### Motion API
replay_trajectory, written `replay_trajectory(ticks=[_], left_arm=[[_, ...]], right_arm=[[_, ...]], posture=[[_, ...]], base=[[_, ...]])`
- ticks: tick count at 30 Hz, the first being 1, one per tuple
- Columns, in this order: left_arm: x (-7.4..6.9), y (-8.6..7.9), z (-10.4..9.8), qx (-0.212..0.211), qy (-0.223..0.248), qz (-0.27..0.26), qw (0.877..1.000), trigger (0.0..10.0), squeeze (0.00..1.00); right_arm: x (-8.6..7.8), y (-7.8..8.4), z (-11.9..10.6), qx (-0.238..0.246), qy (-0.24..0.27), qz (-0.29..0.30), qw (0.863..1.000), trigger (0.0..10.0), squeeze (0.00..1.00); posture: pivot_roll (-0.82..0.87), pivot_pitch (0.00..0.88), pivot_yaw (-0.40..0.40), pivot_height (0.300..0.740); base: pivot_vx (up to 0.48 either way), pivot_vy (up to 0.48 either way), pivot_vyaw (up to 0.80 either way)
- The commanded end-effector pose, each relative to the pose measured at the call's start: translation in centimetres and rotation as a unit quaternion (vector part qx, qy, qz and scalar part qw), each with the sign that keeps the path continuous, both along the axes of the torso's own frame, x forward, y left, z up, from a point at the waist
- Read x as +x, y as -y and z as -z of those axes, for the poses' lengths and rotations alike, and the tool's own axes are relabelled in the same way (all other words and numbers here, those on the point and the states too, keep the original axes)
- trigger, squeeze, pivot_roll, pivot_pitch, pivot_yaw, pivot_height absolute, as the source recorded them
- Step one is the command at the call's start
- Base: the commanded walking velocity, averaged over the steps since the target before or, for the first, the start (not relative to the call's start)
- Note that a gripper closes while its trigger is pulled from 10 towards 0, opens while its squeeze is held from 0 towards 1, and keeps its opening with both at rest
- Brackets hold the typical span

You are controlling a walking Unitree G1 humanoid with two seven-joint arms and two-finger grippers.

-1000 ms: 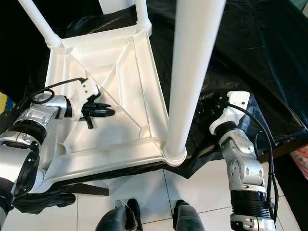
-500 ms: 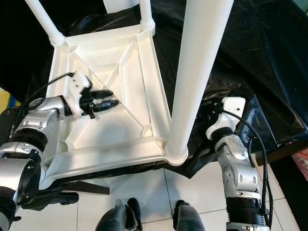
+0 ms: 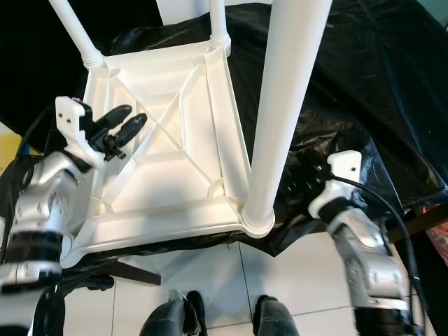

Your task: Building children table

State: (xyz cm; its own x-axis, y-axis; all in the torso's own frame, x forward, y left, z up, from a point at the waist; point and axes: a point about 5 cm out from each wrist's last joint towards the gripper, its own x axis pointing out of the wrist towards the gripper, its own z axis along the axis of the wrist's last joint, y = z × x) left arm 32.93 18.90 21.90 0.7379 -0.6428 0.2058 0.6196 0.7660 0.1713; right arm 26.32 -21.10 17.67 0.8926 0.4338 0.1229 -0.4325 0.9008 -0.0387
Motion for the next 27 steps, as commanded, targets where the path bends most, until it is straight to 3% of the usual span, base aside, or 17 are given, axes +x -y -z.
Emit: replay_trajectory(ticks=[1, 6, 16, 18, 22, 27], left_arm=[[-0.5, -0.2, 0.1, 0.000, -0.011, -0.010, 1.000, 10.0, 0.00], [-1.3, 0.4, 0.3, 0.003, -0.031, -0.003, 1.000, 10.0, 0.00], [-2.5, 0.3, 0.7, 0.032, -0.054, 0.007, 0.998, 10.0, 0.00], [-2.5, 0.3, 0.7, 0.032, -0.054, 0.007, 0.998, 10.0, 0.00], [-3.0, 0.3, 1.0, 0.044, -0.065, 0.007, 0.997, 10.0, 0.00], [-3.2, 0.5, 1.1, 0.048, -0.066, 0.009, 0.997, 10.0, 0.00]], right_arm=[[-0.7, -0.1, 0.1, -0.005, -0.011, -0.036, 0.999, 10.0, 0.00], [-2.1, 0.8, 0.3, -0.040, -0.045, -0.095, 0.994, 10.0, 0.00], [-4.5, 0.1, 0.4, -0.081, -0.103, -0.222, 0.966, 10.0, 0.00], [-4.5, 0.1, 0.4, -0.081, -0.103, -0.222, 0.966, 10.0, 0.00], [-5.2, -0.7, 0.1, -0.097, -0.117, -0.279, 0.948, 10.0, 0.00], [-4.5, -1.7, -0.2, -0.100, -0.098, -0.286, 0.948, 10.0, 0.00]], posture=[[-0.07, 0.139, 0.099, 0.740], [-0.07, 0.129, 0.101, 0.740], [-0.06, 0.128, 0.093, 0.740], [-0.06, 0.128, 0.093, 0.740], [-0.06, 0.120, 0.084, 0.740], [-0.05, 0.114, 0.083, 0.740]], base=[[0.000, 0.000, 0.00], [0.000, 0.000, 0.00], [0.000, 0.000, 0.00], [0.000, 0.000, 0.00], [0.000, 0.000, 0.00], [0.000, 0.000, 0.00]])
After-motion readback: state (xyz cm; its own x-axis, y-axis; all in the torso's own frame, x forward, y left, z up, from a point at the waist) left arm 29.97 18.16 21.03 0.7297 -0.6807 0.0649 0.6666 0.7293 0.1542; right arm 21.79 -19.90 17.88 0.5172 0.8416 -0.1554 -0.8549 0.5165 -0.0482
